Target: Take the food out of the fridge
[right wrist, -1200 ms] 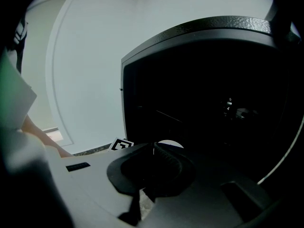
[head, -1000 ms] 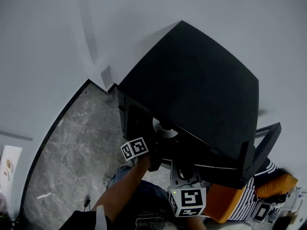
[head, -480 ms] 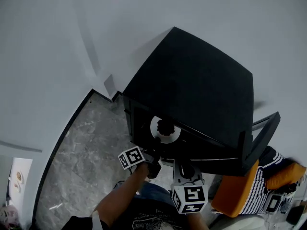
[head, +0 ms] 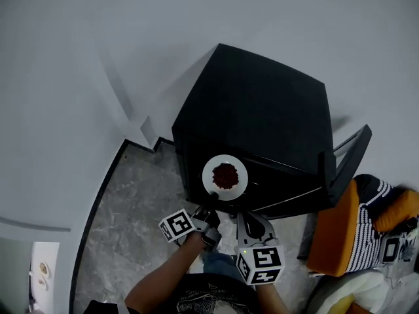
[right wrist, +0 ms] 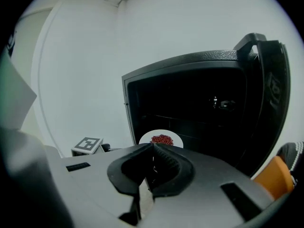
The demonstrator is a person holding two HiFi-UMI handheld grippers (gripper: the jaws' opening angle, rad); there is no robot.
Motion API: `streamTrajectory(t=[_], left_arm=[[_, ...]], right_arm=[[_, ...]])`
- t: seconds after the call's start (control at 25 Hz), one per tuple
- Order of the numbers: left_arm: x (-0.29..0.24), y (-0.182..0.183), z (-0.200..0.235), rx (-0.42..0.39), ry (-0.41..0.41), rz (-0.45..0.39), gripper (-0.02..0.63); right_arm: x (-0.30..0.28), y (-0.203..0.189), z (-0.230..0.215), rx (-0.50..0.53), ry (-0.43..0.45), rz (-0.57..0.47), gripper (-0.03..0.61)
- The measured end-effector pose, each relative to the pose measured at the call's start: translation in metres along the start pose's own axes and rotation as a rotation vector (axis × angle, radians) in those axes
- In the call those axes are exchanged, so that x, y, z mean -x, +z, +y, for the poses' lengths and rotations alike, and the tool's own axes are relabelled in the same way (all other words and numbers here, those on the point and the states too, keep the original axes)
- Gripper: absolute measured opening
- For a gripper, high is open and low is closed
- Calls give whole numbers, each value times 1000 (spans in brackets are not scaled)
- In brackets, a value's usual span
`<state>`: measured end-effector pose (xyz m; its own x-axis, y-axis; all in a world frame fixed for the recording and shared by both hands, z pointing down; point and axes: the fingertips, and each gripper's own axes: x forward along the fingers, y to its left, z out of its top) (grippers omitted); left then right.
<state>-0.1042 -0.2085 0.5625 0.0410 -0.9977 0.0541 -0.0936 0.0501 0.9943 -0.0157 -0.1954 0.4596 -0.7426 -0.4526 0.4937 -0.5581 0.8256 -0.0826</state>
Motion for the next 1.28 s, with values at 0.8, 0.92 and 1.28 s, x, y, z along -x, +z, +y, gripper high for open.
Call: streamTrajectory(t=[0.8,0.92,1.28], left_arm=[[120,-29,-104,72,-171,34,18],[138,-32,-110,65,-168,31,18],[171,-35,-123,46,-179,31,18]], right_arm=[[88,-15,59,-79,-152,-139,21],[97,-17,67,-79,-161,-148,21],[111,-26,85,-83,-184,-161,21]])
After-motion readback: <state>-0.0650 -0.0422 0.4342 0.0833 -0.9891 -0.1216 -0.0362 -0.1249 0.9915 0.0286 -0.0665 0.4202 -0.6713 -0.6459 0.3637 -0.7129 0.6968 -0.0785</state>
